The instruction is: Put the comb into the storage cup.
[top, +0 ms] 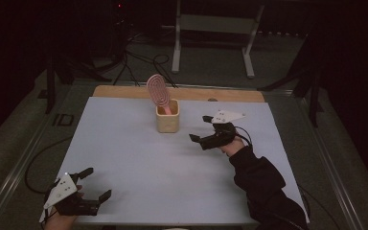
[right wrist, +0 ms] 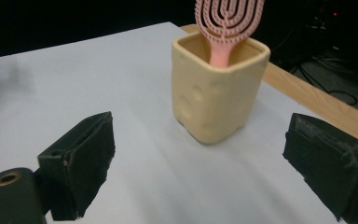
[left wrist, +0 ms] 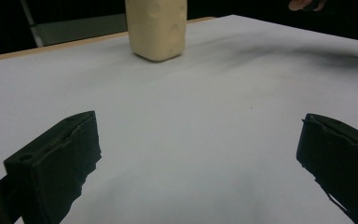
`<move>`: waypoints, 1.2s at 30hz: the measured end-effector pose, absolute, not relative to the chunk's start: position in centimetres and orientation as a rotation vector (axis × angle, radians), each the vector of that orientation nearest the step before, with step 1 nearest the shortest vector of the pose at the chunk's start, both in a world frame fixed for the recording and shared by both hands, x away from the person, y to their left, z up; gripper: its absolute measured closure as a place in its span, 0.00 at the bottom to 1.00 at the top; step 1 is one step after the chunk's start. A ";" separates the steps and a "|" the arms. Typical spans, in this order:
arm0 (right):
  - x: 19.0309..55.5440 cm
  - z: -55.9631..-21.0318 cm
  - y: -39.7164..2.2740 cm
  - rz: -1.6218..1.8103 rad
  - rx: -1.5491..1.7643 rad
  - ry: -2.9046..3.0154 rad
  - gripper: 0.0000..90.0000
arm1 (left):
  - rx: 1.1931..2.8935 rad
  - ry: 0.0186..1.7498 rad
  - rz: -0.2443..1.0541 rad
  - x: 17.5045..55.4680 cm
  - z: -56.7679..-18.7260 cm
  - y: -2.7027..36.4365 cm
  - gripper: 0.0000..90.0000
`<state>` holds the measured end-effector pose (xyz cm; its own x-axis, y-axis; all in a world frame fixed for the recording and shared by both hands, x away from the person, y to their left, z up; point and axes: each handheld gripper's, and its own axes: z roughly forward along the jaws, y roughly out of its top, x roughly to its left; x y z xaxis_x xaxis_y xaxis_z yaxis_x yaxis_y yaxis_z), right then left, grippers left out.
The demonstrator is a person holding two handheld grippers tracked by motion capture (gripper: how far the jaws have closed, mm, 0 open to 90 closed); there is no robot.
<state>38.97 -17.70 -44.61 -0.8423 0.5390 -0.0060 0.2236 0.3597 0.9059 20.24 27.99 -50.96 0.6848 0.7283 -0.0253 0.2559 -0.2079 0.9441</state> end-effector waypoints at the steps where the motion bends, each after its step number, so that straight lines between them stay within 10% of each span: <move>1: 38.8 -44.7 -17.9 1.473 0.689 2.322 0.10 | 1.774 0.787 0.524 20.3 -51.0 28.0 0.00; 36: 32.2 -48.6 -26.0 1.392 0.818 2.257 0.10 | 1.778 0.791 0.517 20.3 -51.1 27.9 0.00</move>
<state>32.21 -25.97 -48.62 -0.7658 0.6431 -0.0055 0.2836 0.3454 0.8946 20.32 27.93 -51.06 0.6857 0.7272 -0.0313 0.2634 -0.2077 0.9421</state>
